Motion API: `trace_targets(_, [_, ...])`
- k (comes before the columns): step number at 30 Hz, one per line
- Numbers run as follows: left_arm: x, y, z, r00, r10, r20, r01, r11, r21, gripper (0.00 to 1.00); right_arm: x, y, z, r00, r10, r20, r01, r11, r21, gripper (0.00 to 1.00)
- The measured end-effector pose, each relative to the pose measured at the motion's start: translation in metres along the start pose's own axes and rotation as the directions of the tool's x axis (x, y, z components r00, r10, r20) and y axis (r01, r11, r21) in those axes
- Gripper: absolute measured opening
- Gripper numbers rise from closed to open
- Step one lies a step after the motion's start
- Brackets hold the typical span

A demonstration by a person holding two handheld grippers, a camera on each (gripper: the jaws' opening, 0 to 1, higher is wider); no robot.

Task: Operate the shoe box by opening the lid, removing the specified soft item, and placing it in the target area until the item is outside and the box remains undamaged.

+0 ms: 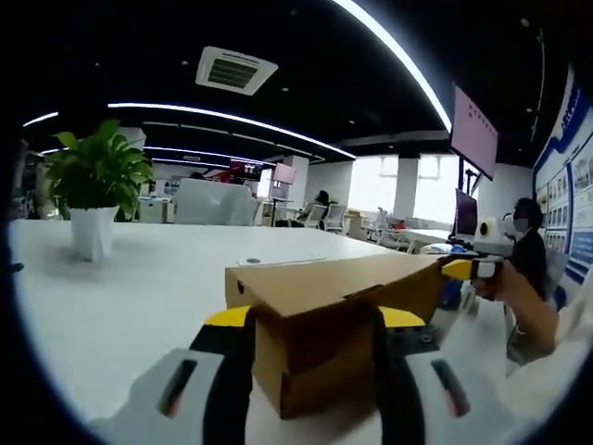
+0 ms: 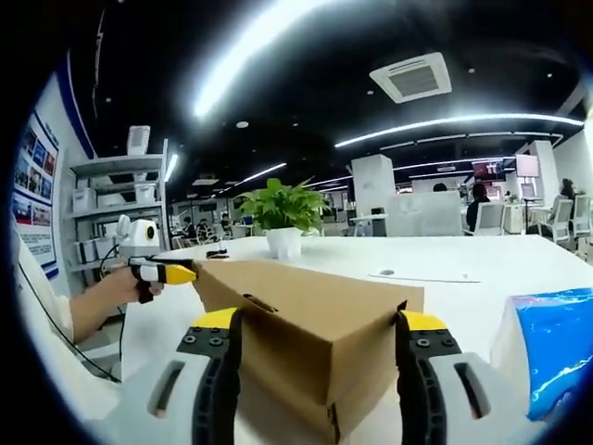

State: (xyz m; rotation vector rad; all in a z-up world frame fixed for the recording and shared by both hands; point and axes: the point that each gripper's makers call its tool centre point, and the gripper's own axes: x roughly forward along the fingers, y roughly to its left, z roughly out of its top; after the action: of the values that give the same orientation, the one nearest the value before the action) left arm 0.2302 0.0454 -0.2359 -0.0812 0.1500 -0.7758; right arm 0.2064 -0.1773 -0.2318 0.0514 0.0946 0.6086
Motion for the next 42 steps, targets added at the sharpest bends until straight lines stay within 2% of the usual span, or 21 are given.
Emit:
trace_targets(9, [0.000,0.001,-0.004,1.000,0.001,0.002,-0.001,1.000,0.020,0.52,0.000,0.000,-0.004,1.000,-0.012,-0.010,0.012,1.000,-0.017,0.70])
trace_targets(13, [0.001,0.002,-0.008,1.000,0.006,-0.022,-0.005,1.000,0.024,0.53,0.001,0.000,-0.007,1.000,-0.013,-0.028,0.013,0.999,-0.034,0.70])
trace_targets(17, [0.000,0.002,-0.008,1.000,0.006,-0.027,-0.006,1.000,0.029,0.53,0.000,-0.001,-0.004,1.000,-0.012,-0.022,0.013,1.000,0.022,0.70])
trace_targets(20, [0.000,0.002,-0.008,1.000,0.005,-0.030,-0.004,0.999,0.038,0.53,-0.003,-0.001,-0.003,1.000,-0.012,-0.019,0.013,0.999,0.031,0.69])
trace_targets(22, [0.000,0.005,-0.005,1.000,0.015,-0.012,-0.015,0.999,0.043,0.57,-0.005,0.000,0.000,1.000,-0.012,-0.015,0.012,0.999,0.034,0.68])
trace_targets(25, [-0.002,0.006,-0.002,1.000,0.015,-0.001,-0.015,0.998,0.053,0.70,-0.009,-0.002,0.004,1.000,-0.021,-0.003,0.021,1.000,0.022,0.68])
trace_targets(27, [-0.004,0.005,0.003,1.000,0.014,0.015,-0.015,0.994,0.107,0.70,-0.011,-0.004,0.007,1.000,-0.031,0.003,0.031,1.000,-0.002,0.68])
trace_targets(28, [-0.006,0.005,0.006,0.999,0.020,0.027,-0.023,0.990,0.140,0.69,-0.012,-0.005,0.008,0.999,-0.035,0.007,0.035,0.999,-0.019,0.67])
trace_targets(30, [-0.010,0.005,0.026,0.990,0.030,0.138,-0.068,0.958,0.278,0.69,-0.015,-0.005,0.017,0.998,-0.034,0.049,0.037,0.997,-0.072,0.67])
trace_targets(31, [-0.013,0.003,0.025,0.991,0.032,0.129,-0.070,0.950,0.304,0.71,-0.016,-0.002,0.020,0.998,-0.014,0.063,0.021,0.993,-0.112,0.68])
trace_targets(32, [-0.015,0.000,0.022,0.994,0.030,0.106,-0.060,0.956,0.288,0.72,-0.018,-0.004,0.019,0.998,-0.029,0.052,0.036,0.990,-0.134,0.73])
trace_targets(34, [-0.019,-0.005,0.024,0.994,0.007,0.107,-0.043,0.941,0.337,0.73,-0.020,-0.009,0.027,0.994,-0.057,0.091,0.072,0.980,-0.183,0.78])
trace_targets(36, [-0.024,-0.004,0.023,0.995,0.027,0.097,-0.061,0.930,0.363,0.73,-0.022,0.000,0.029,0.995,-0.015,0.100,0.034,0.981,-0.193,0.73])
trace_targets(40, [-0.031,-0.005,0.029,0.995,0.028,0.099,-0.065,0.917,0.393,0.74,-0.024,0.007,0.035,0.994,-0.004,0.110,0.027,0.977,-0.211,0.76])
trace_targets(42, [-0.035,-0.008,0.037,0.992,0.023,0.124,-0.076,0.895,0.439,0.76,-0.027,0.013,0.038,0.994,0.021,0.107,0.007,0.967,-0.256,0.76])
